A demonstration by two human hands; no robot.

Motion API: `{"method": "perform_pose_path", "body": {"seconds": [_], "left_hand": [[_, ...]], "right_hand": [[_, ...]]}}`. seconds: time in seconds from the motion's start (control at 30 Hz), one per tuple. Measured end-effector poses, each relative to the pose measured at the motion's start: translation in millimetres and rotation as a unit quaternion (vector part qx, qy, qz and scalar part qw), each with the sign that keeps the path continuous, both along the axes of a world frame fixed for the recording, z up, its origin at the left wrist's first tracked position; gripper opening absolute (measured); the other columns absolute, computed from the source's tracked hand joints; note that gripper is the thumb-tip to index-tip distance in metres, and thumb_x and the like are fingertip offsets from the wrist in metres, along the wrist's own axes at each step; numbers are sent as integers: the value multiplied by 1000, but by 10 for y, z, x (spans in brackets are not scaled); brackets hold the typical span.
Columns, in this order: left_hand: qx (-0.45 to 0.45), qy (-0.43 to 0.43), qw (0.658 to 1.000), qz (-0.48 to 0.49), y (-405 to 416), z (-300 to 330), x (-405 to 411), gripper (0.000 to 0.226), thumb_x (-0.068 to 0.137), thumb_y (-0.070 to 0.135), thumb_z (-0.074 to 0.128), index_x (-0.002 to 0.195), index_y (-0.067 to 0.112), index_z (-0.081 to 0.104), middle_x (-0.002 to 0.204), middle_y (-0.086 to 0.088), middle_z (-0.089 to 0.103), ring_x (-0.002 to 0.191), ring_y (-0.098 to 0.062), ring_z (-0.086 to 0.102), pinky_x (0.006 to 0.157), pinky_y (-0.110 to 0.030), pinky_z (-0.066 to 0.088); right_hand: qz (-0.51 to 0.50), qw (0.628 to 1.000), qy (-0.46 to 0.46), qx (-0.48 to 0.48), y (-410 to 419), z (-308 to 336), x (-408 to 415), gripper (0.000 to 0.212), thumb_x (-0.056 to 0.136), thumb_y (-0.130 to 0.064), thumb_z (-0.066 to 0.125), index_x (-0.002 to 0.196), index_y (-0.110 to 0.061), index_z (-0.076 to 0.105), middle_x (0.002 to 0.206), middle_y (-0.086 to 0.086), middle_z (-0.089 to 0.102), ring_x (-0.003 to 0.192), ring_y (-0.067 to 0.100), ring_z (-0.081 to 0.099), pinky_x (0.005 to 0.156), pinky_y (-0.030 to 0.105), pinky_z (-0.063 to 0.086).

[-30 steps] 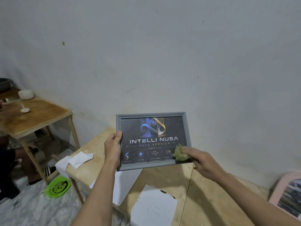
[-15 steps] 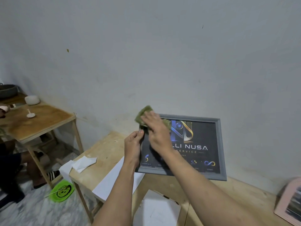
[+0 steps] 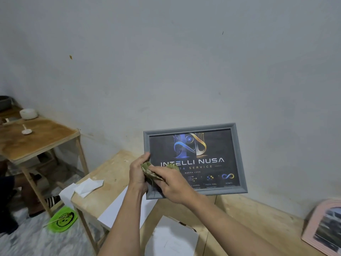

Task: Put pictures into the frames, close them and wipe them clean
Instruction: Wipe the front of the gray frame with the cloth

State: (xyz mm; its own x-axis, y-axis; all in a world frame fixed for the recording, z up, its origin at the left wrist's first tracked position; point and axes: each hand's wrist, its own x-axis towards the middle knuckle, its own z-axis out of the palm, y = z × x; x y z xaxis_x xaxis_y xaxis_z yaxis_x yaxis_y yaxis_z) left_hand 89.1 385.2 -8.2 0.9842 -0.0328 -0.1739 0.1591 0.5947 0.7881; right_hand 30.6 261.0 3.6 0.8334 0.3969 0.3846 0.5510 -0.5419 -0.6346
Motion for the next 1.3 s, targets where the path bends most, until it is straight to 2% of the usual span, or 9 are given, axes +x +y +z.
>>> {"method": "perform_pose_path", "body": {"seconds": [0.13, 0.23, 0.33, 0.47, 0.63, 0.8, 0.97, 1.07, 1.3], "left_hand": [[67, -11, 997, 37, 43, -68, 14, 22, 93, 22, 63, 95, 6, 78, 101, -19, 75, 91, -35, 71, 90, -50, 55], [88, 4, 994, 68, 79, -59, 28, 26, 96, 27, 60, 97, 6, 76, 99, -16, 76, 82, -30, 71, 82, -49, 56], [112, -11, 990, 87, 127, -16, 49, 24, 96, 26, 61, 89, 8, 75, 91, -12, 75, 81, -28, 69, 80, -47, 55], [132, -34, 985, 105, 141, 69, 47, 26, 96, 28, 62, 89, 4, 69, 90, -14, 70, 80, -26, 64, 76, -43, 53], [109, -37, 983, 140, 142, 86, 51, 26, 96, 27, 62, 91, 3, 72, 85, -10, 72, 76, -25, 65, 74, -41, 54], [186, -44, 967, 166, 178, -94, -6, 26, 100, 21, 56, 82, 10, 71, 75, 1, 70, 57, -4, 66, 49, -14, 49], [223, -64, 961, 153, 113, -181, -4, 29, 100, 21, 56, 76, 14, 71, 74, 2, 71, 68, -14, 64, 61, -23, 51], [215, -73, 963, 145, -12, -125, -27, 29, 101, 19, 55, 78, 11, 71, 66, 7, 71, 59, -4, 64, 56, -17, 51], [169, -33, 961, 216, 278, -254, 79, 21, 97, 18, 61, 101, 1, 72, 96, -10, 72, 76, -9, 68, 67, -19, 52]], "right_hand": [[6, 985, 136, -109, -233, 41, -32, 29, 91, -9, 55, 114, -24, 64, 106, -1, 70, 97, 15, 63, 88, 31, 51], [22, 969, 230, -89, -545, 184, 51, 26, 91, -9, 52, 105, -25, 66, 97, -1, 71, 93, 23, 67, 78, 35, 57], [-122, 990, 47, 45, -983, 625, 311, 35, 87, 7, 49, 106, -18, 66, 108, -3, 69, 104, 11, 63, 93, 26, 47], [-196, 961, -176, -90, -1472, 938, 601, 50, 65, 20, 42, 103, -3, 65, 119, 8, 65, 116, 19, 56, 100, 15, 35], [-135, 980, -72, -123, -1553, 184, 337, 50, 68, 3, 35, 103, -9, 69, 94, 6, 68, 90, 18, 61, 83, 23, 44], [-113, 974, 148, -132, -1648, -262, 44, 52, 77, 13, 39, 74, -35, 59, 93, -17, 65, 92, 18, 65, 80, 34, 52], [-252, 968, -15, 4, -1715, 419, 405, 46, 77, 17, 43, 90, -21, 65, 104, 1, 71, 93, 22, 67, 80, 35, 54], [-236, 958, -116, -117, -1606, 498, 568, 52, 64, 17, 46, 100, -12, 69, 107, 8, 72, 99, 27, 63, 90, 34, 47], [-172, 964, 67, -191, -1542, -496, 163, 42, 79, 4, 48, 105, -18, 72, 103, 0, 72, 97, 20, 66, 82, 27, 48]]}}
